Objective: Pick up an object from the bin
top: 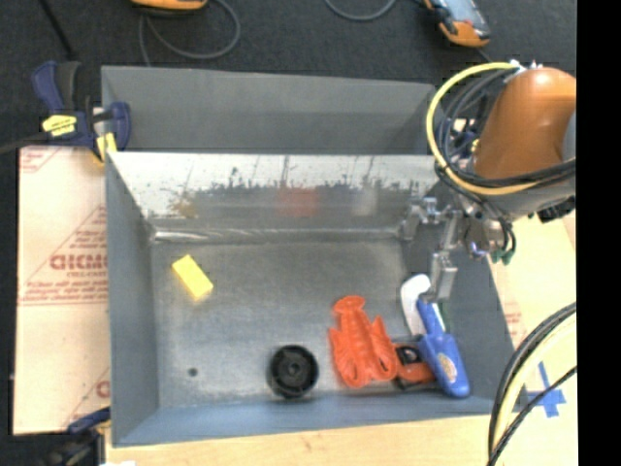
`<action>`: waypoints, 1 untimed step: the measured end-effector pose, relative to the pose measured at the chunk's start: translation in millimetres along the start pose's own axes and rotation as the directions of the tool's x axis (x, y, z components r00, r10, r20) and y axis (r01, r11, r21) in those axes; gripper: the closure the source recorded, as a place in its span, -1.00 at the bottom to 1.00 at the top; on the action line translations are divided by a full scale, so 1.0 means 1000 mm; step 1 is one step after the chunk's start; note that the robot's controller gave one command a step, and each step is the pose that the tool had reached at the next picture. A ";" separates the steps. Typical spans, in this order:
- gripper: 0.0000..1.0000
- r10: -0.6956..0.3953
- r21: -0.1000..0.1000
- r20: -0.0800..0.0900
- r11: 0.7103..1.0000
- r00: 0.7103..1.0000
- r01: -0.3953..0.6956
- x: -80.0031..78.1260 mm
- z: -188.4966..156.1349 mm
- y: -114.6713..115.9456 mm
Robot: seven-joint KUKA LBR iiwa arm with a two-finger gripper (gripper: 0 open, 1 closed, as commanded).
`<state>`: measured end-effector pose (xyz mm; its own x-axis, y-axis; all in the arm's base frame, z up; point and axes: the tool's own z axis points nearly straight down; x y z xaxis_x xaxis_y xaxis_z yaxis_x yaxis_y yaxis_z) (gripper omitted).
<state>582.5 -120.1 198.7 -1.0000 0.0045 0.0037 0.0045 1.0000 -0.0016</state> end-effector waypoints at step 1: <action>-1.00 -0.003 0.001 0.008 1.000 1.000 0.003 -0.001 -0.005 0.000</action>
Offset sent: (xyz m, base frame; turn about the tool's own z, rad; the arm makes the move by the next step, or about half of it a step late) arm -0.0833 0.0542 -0.1287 -0.0627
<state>584.0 -119.6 203.8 -1.0000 0.0015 -0.0044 0.0015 1.0000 -0.0031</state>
